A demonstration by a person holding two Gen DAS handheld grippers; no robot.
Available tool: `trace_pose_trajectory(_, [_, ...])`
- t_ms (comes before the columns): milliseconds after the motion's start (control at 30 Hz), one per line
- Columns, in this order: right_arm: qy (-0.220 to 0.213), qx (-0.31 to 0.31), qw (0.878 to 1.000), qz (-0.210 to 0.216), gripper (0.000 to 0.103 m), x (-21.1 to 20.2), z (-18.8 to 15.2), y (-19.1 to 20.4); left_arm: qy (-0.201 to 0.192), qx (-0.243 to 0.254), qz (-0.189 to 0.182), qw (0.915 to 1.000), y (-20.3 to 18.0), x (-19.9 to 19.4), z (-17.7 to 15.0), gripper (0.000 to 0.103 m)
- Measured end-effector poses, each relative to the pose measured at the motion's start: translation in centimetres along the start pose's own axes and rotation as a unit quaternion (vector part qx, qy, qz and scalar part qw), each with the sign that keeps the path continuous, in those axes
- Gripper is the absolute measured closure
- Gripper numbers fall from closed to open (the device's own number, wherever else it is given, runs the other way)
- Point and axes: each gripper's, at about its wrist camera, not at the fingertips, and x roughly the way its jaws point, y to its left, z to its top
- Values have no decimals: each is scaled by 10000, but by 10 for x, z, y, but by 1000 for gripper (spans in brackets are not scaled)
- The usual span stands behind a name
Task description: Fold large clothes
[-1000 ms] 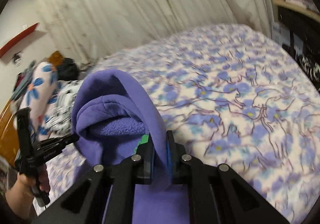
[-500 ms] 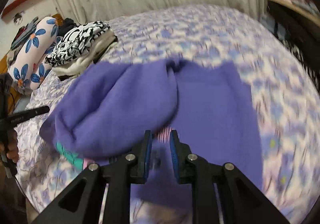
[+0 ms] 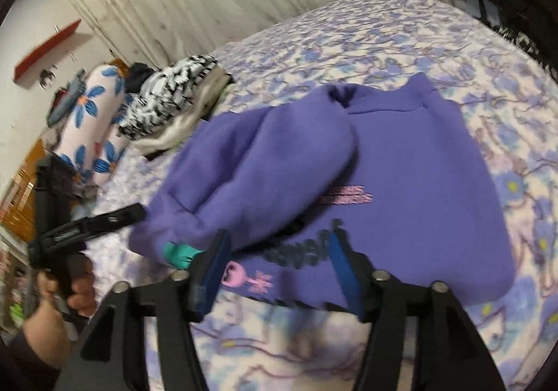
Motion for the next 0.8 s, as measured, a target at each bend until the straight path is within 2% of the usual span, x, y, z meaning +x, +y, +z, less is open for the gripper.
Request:
trace_pose_trajectory(100, [44, 254, 9995, 156, 40, 11, 7, -2, 46, -300, -276, 9992, 11, 16, 10, 38])
trace_pose_trajectory(267, [195, 681, 9969, 328, 40, 37, 14, -13, 169, -481, -381, 9980, 23, 45, 23, 38])
trace_pose_trajectory(400, [349, 1018, 9931, 472, 40, 58, 15, -27, 234, -730, -794, 9939, 33, 68, 26, 39])
trace_pose_trajectory(467, [369, 1229, 9898, 626, 40, 66, 14, -33, 148, -763, -890, 9930, 31, 72, 26, 54])
trace_pose_trajectory(500, [380, 1305, 9884, 680, 40, 70, 14, -35, 142, -730, -906, 9931, 28, 73, 26, 81])
trace_pose_trajectory(533, [409, 1328, 9881, 653, 40, 74, 15, -35, 137, -696, -821, 9941, 25, 75, 26, 87])
trace_pose_trajectory(567, [417, 1296, 9889, 590, 41, 76, 16, -34, 76, -648, -659, 9957, 21, 75, 25, 89])
trace_pose_trajectory(600, [416, 1205, 9904, 527, 49, 77, 17, -31, 10, -589, -558, 9967, 18, 74, 25, 92])
trace_pose_trajectory(633, [423, 1068, 9922, 484, 66, 78, 19, -27, -45, -490, -311, 9983, 11, 71, 25, 93])
trace_pose_trajectory(700, [332, 704, 9967, 242, 81, 73, 22, -16, -120, -351, -8, 9993, 2, 63, 24, 94])
trace_pose_trajectory(800, [-43, 256, 9995, 202, 86, 50, 23, -1, -317, -164, 343, 9988, -16, 41, 17, 95])
